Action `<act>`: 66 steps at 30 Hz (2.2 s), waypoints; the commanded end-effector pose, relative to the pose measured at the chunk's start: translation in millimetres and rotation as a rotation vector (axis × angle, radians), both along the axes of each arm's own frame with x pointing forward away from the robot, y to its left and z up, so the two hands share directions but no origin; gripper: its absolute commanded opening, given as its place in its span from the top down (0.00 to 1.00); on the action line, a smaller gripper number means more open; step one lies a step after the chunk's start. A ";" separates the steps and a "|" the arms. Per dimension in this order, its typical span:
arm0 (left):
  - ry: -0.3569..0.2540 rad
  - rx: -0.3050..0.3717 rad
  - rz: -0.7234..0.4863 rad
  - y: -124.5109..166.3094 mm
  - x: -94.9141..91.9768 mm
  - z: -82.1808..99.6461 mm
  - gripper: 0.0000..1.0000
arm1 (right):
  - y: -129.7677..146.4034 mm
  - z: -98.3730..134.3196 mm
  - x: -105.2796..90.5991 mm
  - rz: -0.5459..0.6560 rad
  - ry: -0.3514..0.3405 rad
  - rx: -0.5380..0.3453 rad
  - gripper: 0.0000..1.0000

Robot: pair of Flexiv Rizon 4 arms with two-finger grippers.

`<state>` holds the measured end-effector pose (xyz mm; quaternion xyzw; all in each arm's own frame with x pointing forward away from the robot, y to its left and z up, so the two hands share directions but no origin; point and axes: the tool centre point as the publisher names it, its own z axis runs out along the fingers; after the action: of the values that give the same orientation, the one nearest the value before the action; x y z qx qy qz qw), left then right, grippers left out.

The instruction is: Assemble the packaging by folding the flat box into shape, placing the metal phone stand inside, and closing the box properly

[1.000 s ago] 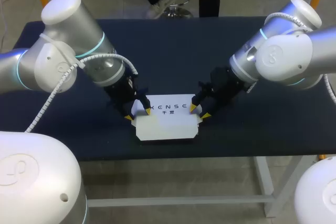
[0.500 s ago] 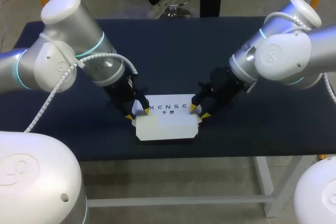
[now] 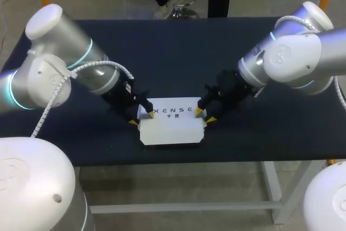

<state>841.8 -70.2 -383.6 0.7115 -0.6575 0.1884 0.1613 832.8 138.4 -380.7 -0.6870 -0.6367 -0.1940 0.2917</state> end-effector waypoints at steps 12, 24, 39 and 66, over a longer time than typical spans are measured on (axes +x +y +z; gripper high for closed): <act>-0.002 -0.044 -0.002 2.8 -1.4 -6.3 0.43 | -0.2 -12.3 1.5 0.009 -0.004 0.028 0.55; -0.007 -0.090 0.009 7.6 -2.0 -7.4 0.43 | -1.6 -15.7 1.4 0.023 -0.023 0.067 0.58; 0.014 -0.090 0.004 5.9 -0.5 -10.2 0.51 | 5.1 -25.2 -1.4 0.011 -0.062 0.040 0.55; 0.063 -0.047 0.008 0.1 -6.0 2.5 0.53 | 19.7 -15.7 -1.9 0.001 -0.067 0.034 0.54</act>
<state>837.1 -62.7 -381.5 0.7134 -0.6434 0.1896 0.2026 826.1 148.4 -394.5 -0.6755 -0.6421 -0.2349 0.2759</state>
